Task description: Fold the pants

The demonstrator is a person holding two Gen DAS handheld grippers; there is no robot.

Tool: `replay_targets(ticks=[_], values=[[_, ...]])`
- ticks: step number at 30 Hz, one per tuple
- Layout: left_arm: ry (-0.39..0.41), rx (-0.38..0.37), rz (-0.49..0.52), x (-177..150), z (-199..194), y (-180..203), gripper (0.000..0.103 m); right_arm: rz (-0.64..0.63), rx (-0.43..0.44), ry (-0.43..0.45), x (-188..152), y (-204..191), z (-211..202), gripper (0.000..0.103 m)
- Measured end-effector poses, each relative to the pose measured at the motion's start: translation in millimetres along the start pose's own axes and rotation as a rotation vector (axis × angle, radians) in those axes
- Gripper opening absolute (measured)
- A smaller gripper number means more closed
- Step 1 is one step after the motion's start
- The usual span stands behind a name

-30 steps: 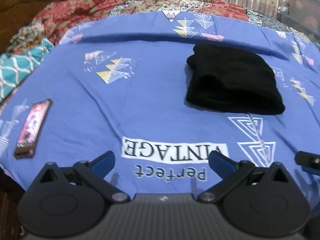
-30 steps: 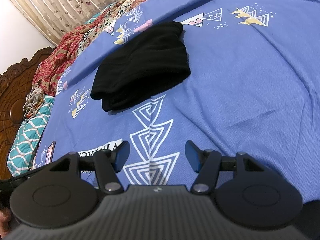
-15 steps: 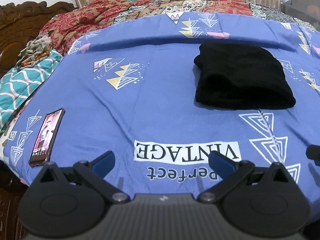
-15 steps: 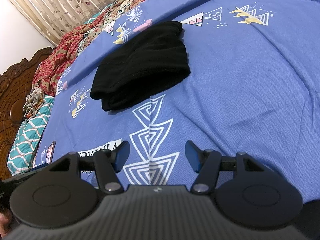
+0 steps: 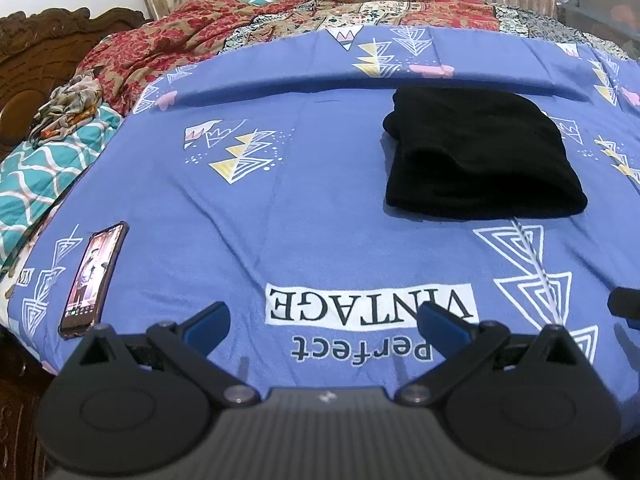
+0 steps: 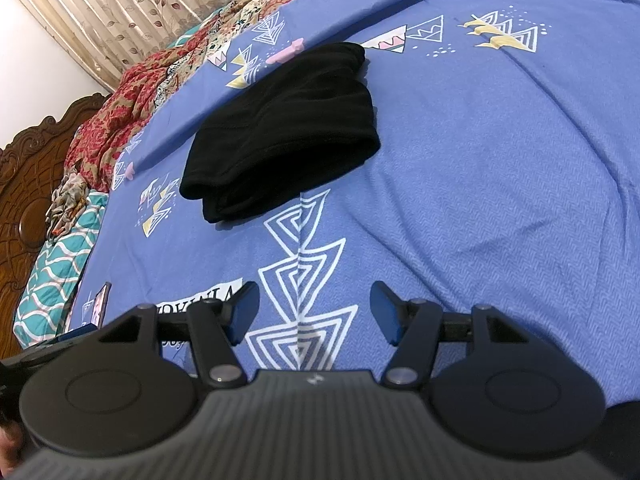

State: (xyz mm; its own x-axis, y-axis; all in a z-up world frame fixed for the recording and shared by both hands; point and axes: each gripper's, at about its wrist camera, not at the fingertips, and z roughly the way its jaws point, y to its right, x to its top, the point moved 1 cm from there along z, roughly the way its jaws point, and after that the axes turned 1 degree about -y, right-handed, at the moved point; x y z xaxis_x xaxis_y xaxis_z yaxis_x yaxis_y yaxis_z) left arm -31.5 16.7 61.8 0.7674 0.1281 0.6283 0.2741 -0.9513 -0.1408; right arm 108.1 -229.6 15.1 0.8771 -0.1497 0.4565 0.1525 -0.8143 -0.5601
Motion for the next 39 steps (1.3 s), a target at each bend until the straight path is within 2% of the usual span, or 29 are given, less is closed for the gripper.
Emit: replay_targets(ticks=[11,23,39], values=[[0.002,-0.019,-0.027,1.1,-1.1,-4.2,0.103,0.002,0.000,0.000,0.1,-0.2,0.2,0.064],[-0.043,-0.042,-0.026,-1.7,2.0,-2.1,0.103,0.004,0.000,-0.002,0.6,1.8,1.0,0.064],[-0.056,-0.038,-0.037,-2.3,2.9,-2.5,0.103,0.007,0.001,-0.007,-0.2,2.1,1.5,0.064]])
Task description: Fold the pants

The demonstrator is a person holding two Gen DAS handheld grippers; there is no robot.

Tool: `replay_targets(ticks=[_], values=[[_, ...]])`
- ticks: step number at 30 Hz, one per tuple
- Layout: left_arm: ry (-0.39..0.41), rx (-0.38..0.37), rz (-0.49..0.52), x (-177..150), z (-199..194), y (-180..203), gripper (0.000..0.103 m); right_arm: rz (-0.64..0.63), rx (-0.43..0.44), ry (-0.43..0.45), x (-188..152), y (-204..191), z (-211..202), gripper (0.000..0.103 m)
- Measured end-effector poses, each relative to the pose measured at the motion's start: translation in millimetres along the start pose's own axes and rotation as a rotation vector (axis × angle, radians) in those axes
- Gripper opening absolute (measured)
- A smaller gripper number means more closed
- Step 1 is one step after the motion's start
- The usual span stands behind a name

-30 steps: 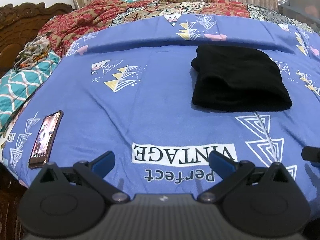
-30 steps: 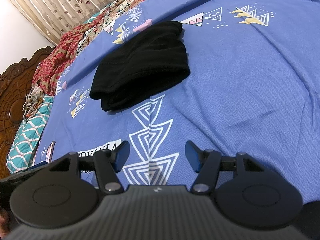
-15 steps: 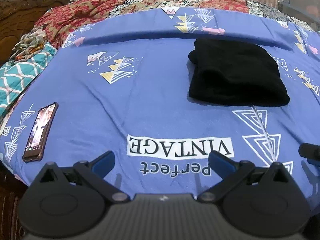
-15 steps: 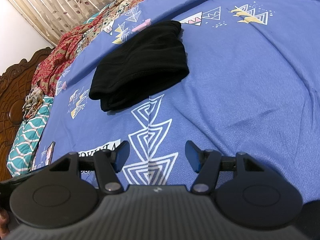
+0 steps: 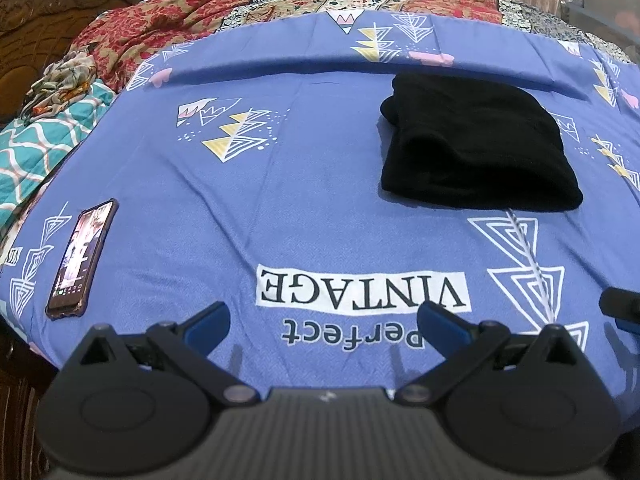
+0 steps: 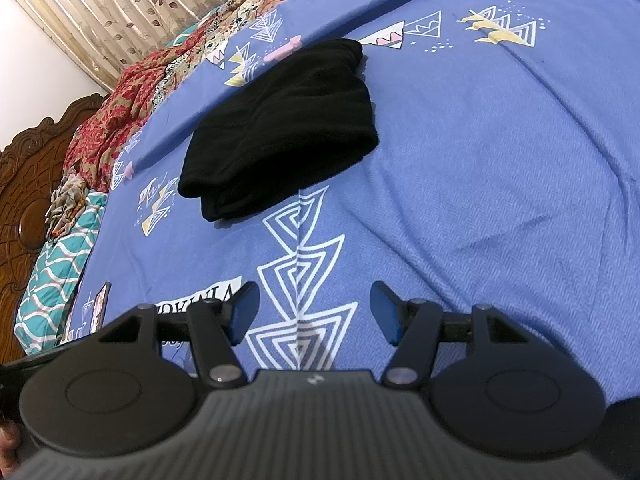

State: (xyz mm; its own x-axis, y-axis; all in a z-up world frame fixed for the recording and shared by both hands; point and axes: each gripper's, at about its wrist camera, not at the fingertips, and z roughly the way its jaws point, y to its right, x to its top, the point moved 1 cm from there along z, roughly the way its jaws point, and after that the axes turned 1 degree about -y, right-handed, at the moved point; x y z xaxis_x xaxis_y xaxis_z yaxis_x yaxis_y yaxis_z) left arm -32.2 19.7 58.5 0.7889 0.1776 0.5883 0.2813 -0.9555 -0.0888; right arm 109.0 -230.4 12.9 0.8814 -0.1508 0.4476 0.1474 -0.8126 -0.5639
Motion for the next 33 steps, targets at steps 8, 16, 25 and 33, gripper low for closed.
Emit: replay_targets(ticks=[8,16,25,33], values=[[-0.001,-0.002,-0.001,0.0,0.5,-0.3,0.103,0.004,0.001,-0.002,0.0,0.7,0.2,0.064],[0.001,-0.006,-0.003,-0.8,-0.5,-0.3,0.103,0.004,0.001,-0.003,-0.8,1.1,0.0,0.064],[0.004,-0.007,-0.002,-1.3,-1.0,0.6,0.103,0.005,0.000,-0.002,-0.2,1.0,-0.2,0.064],[0.000,-0.006,0.008,-1.1,-1.2,1.8,0.103,0.002,0.002,-0.001,-0.4,0.4,-1.5,0.064]])
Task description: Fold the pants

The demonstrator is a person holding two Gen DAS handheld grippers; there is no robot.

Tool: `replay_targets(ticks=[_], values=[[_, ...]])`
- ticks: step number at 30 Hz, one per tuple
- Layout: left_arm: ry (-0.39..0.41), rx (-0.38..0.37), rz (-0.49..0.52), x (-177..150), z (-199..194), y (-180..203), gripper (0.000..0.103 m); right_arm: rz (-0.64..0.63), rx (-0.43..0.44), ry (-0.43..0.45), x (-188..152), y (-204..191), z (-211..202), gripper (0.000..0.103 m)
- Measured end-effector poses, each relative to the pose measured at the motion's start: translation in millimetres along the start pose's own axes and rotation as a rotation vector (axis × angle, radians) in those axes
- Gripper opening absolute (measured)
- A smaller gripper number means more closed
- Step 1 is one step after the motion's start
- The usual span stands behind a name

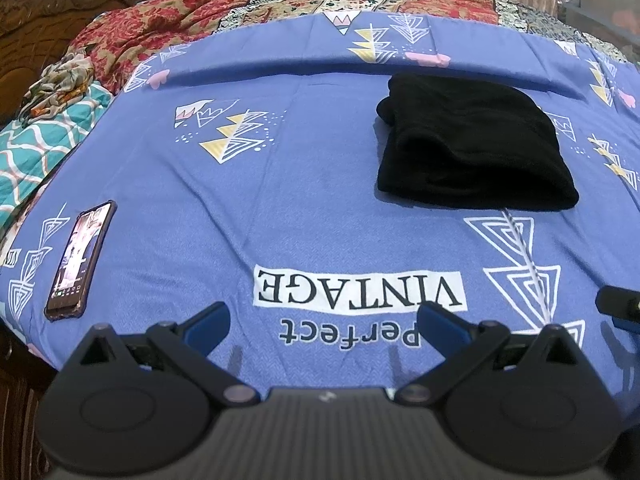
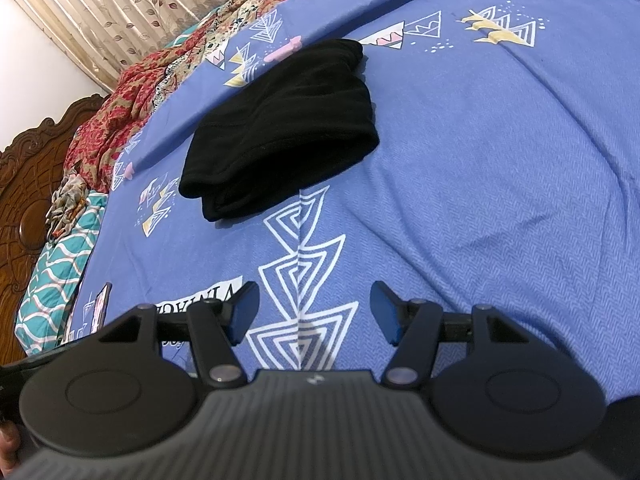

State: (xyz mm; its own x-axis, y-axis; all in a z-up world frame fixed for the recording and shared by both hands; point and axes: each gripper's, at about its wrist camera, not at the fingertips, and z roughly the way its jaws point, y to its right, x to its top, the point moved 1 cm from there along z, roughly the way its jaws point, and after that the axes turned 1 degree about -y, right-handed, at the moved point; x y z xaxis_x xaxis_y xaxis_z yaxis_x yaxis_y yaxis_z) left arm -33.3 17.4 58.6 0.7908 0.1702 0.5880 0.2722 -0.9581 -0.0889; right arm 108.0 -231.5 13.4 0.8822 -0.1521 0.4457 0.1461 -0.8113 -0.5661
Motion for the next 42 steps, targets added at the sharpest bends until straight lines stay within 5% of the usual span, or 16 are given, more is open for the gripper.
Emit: replay_targets(ticks=[42], values=[[-0.064,0.002,0.014,-2.0,10.1,3.9,0.103,0.004,0.002,-0.004,2.8,2.1,-0.3,0.064]])
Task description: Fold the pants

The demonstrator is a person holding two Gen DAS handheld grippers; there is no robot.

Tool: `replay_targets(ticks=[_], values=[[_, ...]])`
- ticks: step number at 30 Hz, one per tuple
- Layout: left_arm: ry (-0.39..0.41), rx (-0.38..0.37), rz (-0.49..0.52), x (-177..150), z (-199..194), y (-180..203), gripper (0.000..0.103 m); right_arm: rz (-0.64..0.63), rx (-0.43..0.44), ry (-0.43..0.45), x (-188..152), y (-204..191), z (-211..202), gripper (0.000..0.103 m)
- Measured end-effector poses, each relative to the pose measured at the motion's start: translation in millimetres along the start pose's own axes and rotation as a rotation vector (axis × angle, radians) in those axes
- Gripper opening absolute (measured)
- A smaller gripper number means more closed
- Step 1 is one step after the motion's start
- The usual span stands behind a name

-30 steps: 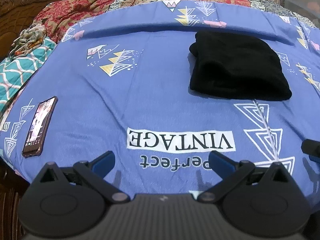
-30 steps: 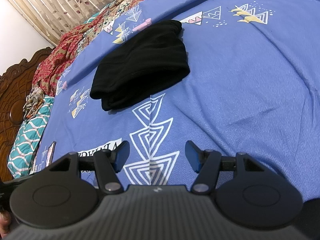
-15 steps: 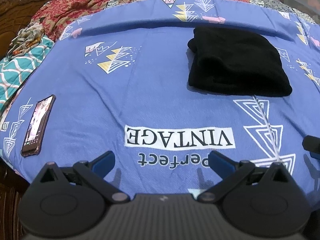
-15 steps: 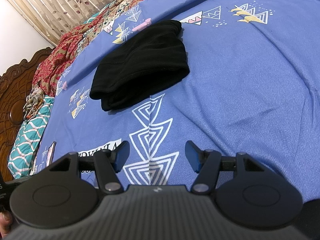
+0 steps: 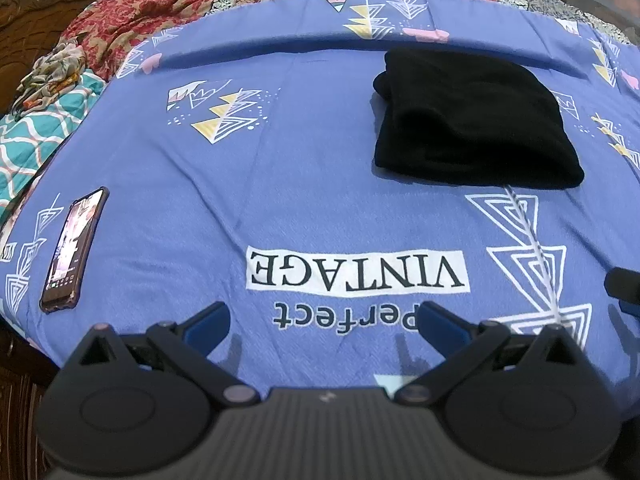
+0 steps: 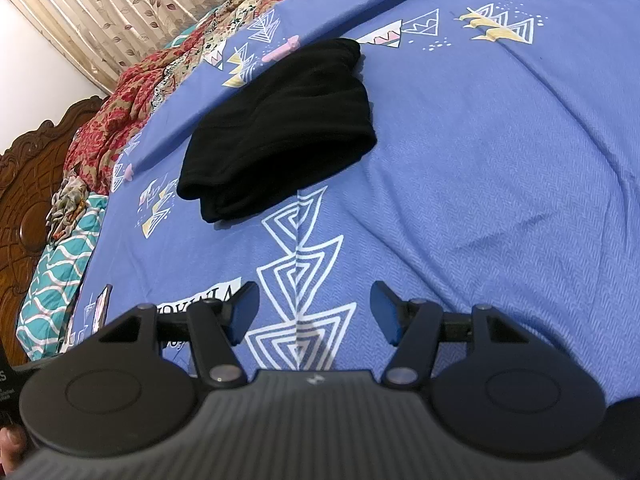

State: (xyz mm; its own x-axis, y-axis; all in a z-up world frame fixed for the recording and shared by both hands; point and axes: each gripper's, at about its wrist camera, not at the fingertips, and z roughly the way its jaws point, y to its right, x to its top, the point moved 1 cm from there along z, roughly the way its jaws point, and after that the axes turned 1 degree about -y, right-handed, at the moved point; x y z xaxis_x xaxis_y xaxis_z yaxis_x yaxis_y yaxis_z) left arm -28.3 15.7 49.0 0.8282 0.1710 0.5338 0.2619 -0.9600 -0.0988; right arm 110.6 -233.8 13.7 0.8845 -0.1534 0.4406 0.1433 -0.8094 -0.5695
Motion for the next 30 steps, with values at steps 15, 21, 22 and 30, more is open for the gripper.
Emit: replay_targets(ticks=[15,21,22,30], values=[[-0.005,-0.005,0.001,-1.8,1.0,0.6,0.103,0.001,0.000,0.000,0.1,0.2,-0.3,0.064],[-0.006,-0.007,0.000,-2.0,0.9,0.8,0.103,0.001,0.000,0.000,0.1,0.5,-0.4,0.064],[-0.006,-0.008,-0.001,-2.0,1.0,0.9,0.103,0.002,0.000,0.000,0.2,0.5,-0.5,0.064],[-0.009,-0.012,-0.005,-2.1,1.2,0.4,0.103,0.003,0.000,0.001,0.1,0.2,-0.6,0.064]])
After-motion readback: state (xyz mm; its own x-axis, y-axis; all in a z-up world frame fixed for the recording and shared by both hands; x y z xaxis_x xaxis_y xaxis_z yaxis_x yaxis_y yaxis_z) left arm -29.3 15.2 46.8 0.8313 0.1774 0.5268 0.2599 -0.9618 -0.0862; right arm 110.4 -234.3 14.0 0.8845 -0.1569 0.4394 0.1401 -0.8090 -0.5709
